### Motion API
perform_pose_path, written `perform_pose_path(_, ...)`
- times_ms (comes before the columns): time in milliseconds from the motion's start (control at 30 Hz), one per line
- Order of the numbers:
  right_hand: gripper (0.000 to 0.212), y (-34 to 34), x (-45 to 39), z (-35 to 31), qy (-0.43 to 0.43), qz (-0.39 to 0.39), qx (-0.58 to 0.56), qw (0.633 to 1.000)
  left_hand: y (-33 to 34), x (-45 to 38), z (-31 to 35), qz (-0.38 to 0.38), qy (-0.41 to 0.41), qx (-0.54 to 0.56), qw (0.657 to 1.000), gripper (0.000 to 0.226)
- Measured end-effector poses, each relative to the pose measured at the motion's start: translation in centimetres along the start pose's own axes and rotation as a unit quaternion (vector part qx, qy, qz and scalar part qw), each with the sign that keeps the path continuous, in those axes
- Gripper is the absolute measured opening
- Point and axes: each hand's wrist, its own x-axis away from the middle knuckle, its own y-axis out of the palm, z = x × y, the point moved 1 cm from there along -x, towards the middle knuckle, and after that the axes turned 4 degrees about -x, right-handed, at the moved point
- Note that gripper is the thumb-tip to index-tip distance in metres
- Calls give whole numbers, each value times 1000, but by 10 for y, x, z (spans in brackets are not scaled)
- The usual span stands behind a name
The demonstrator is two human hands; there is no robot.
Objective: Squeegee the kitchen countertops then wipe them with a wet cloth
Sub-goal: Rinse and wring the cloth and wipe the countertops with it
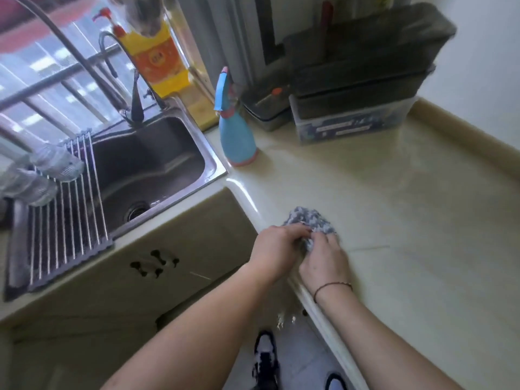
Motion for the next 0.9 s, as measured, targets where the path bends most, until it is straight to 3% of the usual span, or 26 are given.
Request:
perform_pose_path(433, 44, 30, -144, -125, 20, -9, 87, 996, -50, -129, -119, 21, 23, -18, 999, 45)
perform_pose_path(667, 45, 43, -145, -131, -107, -41, 99, 988, -69, -111, -142, 81, 53, -4, 995, 42)
perform_pose_path(900, 41, 51, -124, -132, -213, -121, 148, 958, -80, -57, -142, 123, -10, -34, 992, 41)
